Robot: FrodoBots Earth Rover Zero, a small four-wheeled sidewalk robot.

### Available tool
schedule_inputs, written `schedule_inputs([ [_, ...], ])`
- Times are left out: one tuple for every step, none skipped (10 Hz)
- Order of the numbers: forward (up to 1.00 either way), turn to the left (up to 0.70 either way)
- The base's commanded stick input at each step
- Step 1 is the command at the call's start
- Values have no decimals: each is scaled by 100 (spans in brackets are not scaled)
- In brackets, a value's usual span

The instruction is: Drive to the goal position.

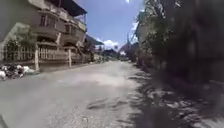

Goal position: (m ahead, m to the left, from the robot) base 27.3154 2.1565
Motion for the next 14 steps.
schedule_inputs([
  [85,-34],
  [85,-8],
  [85,0],
  [85,0],
  [85,0],
  [85,0],
  [85,3],
  [85,5],
  [85,6],
  [85,4],
  [85,0],
  [85,2],
  [85,-13],
  [85,-32],
])
